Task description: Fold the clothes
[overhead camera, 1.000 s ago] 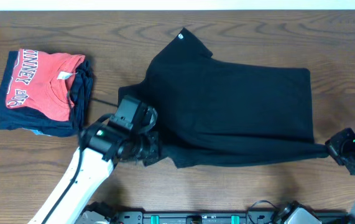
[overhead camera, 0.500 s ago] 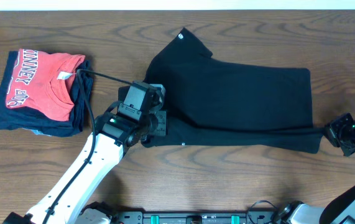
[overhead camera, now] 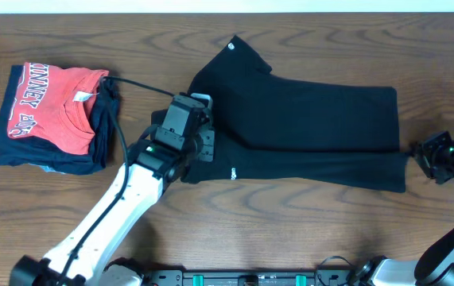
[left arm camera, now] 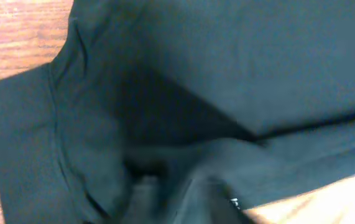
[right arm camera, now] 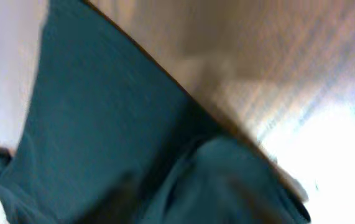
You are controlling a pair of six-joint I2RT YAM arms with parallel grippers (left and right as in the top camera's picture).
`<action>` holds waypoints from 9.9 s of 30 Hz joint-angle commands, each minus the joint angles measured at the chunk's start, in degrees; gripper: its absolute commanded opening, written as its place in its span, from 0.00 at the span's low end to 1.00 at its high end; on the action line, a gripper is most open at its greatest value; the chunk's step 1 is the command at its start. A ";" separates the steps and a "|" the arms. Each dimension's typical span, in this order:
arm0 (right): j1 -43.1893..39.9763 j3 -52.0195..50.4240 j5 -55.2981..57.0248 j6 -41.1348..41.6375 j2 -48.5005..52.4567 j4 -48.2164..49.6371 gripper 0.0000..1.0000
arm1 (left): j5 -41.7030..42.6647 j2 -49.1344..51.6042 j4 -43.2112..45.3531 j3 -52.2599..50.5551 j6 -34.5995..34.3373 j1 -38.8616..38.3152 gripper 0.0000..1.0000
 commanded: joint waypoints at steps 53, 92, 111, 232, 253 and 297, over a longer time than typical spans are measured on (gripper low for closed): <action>8.00 -11.17 18.64 -10.64 0.52 -6.95 0.54 | -7.78 17.79 -13.31 -0.63 6.40 8.52 0.06; 7.52 -5.42 23.71 -7.93 0.09 -16.28 0.37 | -6.64 15.43 -21.92 8.66 5.35 14.62 0.36; 7.52 0.13 16.39 -11.32 -2.73 -19.96 0.55 | 8.96 15.26 -20.94 7.78 8.46 1.84 0.68; 5.16 -7.93 16.35 -7.10 -2.73 -13.64 0.76 | -16.59 24.85 -23.52 16.48 5.75 3.32 0.70; 2.38 -16.81 8.94 -13.86 -2.73 -9.16 0.47 | -3.65 25.40 -21.16 9.51 3.61 14.91 0.06; 1.29 -6.60 5.66 -15.80 -2.86 -14.14 0.50 | 10.23 22.77 -24.92 14.36 12.15 19.63 0.53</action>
